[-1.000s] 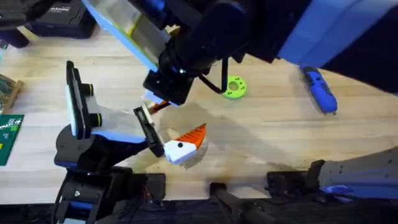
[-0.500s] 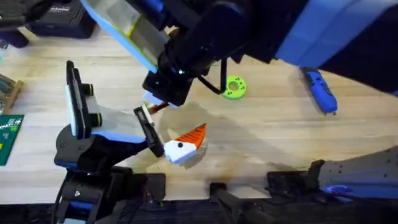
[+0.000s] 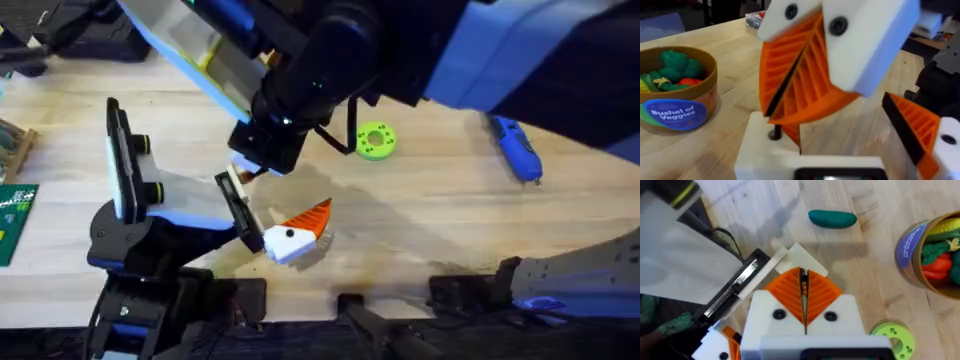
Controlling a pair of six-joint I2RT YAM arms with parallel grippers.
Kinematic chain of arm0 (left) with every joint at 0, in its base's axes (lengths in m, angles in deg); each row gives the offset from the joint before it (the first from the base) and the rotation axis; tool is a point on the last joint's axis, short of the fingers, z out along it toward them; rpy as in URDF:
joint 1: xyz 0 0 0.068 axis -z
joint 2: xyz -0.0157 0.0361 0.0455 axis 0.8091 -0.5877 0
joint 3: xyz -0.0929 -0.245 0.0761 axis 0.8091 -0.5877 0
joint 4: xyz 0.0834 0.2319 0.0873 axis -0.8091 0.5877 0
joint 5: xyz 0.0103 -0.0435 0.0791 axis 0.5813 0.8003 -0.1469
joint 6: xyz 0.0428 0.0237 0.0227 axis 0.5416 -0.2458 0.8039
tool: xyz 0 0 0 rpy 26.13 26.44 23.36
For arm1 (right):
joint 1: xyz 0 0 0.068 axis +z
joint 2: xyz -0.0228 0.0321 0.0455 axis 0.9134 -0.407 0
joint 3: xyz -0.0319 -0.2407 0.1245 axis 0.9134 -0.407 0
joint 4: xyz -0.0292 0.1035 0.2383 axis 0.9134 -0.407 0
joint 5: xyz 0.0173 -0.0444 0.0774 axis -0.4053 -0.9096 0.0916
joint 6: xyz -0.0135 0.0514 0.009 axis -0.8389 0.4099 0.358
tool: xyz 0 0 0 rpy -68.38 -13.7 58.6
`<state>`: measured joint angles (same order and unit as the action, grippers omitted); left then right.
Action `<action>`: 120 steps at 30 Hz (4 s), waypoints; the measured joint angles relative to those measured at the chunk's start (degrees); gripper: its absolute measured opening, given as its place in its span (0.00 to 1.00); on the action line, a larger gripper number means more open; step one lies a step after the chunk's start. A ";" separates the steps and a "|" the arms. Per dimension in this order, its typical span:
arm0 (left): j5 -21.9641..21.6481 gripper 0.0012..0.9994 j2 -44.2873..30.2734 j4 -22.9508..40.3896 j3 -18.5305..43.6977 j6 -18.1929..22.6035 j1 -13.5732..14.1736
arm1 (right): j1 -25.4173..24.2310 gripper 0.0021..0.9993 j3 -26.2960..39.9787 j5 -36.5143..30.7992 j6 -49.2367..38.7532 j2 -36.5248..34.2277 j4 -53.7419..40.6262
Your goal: Pick up the gripper from the table and insert it into the empty holder that is missing its gripper. Then pick up a screw, insert it into the mounting hole, and use the screwdriver to tighten it. Finally, clean up the table by picking up the vegetable and placing it into the bucket.
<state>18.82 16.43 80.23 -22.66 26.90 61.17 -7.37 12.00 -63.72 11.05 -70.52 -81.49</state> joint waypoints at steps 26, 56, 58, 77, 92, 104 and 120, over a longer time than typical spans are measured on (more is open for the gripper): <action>0.17 0.99 0.00 0.02 0.00 0.00 0.00 | -1.91 0.99 0.33 -3.91 0.48 0.99 -1.07; 0.22 0.99 0.00 0.02 0.00 0.00 0.00 | -44.96 0.99 -36.81 29.72 2.70 50.35 2.55; 0.22 0.99 0.01 0.02 0.00 0.01 0.00 | -45.29 0.99 -39.41 32.38 -0.41 52.31 2.43; 0.20 0.01 0.01 0.02 0.00 0.44 0.00 | -45.29 0.99 -42.97 36.39 -9.22 53.55 2.62; 0.20 0.00 0.00 0.02 0.00 0.44 0.00 | -49.98 0.99 -42.97 21.46 -4.48 50.39 2.64; 0.20 0.00 0.00 0.02 0.00 0.44 0.00 | -72.96 0.99 -39.07 10.75 -8.02 33.75 -0.79; 0.20 0.00 0.02 0.02 0.00 0.44 0.00 | -83.17 0.99 -31.18 2.86 -25.06 11.80 2.19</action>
<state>19.01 16.45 80.25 -22.66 27.34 61.17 -90.54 -19.18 -60.86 -14.01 -58.73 -79.31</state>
